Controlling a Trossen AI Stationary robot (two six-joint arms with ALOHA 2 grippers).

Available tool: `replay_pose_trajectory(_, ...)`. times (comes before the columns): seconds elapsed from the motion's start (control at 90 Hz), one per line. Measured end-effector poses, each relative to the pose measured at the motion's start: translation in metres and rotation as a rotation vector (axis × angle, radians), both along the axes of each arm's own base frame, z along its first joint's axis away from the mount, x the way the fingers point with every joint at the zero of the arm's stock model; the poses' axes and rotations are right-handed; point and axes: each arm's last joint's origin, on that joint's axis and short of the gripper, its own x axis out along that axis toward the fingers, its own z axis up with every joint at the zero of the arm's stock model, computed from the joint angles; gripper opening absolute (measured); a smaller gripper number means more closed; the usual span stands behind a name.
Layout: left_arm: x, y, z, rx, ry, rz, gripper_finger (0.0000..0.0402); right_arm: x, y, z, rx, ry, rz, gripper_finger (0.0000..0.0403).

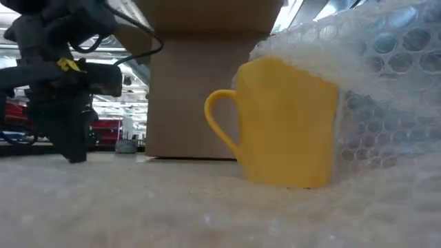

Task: Wrap mug
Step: Wrap the yellow mug with bubble wrap

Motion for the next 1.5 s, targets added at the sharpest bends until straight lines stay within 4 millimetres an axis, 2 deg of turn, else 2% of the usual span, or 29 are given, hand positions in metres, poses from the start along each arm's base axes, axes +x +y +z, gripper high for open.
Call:
replay_pose_trajectory(0.089, 0.000, -0.004, -0.002, -0.051, -0.026, -0.007, 0.0056, 0.000, 0.000, 0.000, 0.001, -0.001, 0.000, 0.0000)
replay_pose_trajectory(0.144, 0.005, -0.011, 0.000, -0.094, -0.107, -0.069, 0.0023, 0.000, 0.000, 0.000, 0.000, 0.000, 0.001, 0.0000)
replay_pose_trajectory(0.2, 0.012, -0.019, 0.006, -0.117, -0.216, -0.139, 0.0008, 0.000, 0.000, 0.000, -0.008, -0.001, 0.006, 0.0000)
replay_pose_trajectory(0.289, 0.024, -0.027, 0.023, -0.130, -0.428, -0.211, 0.0002, 0.001, 0.000, 0.001, -0.021, -0.025, 0.001, 0.0000)
replay_pose_trajectory(0.456, 0.036, -0.029, 0.041, -0.058, -0.680, -0.248, 0.0000, 0.002, 0.001, 0.002, -0.027, -0.059, -0.008, 0.0000)
replay_pose_trajectory(0.644, 0.046, -0.020, 0.058, -0.030, -0.855, -0.205, 0.0000, 0.003, 0.002, 0.005, -0.037, -0.118, -0.028, 0.0000)
replay_pose_trajectory(0.844, 0.056, -0.018, 0.074, -0.057, -0.920, -0.215, 0.0000, 0.015, 0.008, 0.022, -0.149, -0.219, -0.041, 0.0000)
replay_pose_trajectory(1.033, 0.069, -0.025, 0.084, -0.092, -0.938, -0.215, 0.0000, 0.049, 0.001, 0.053, -0.254, -0.122, 0.028, 0.0000)
replay_pose_trajectory(1.144, 0.084, -0.034, 0.081, -0.127, -0.919, -0.202, 0.0000, 0.065, -0.006, 0.080, -0.349, -0.121, 0.064, 0.0000)
replay_pose_trajectory(1.278, 0.110, -0.043, 0.073, -0.179, -0.879, -0.170, 0.0000, 0.082, -0.018, 0.106, -0.381, -0.098, 0.131, 0.0000)
replay_pose_trajectory(1.5, 0.149, -0.052, 0.069, -0.215, -0.869, -0.185, 0.0000, 0.104, -0.038, 0.122, -0.360, -0.037, 0.238, 0.0000)
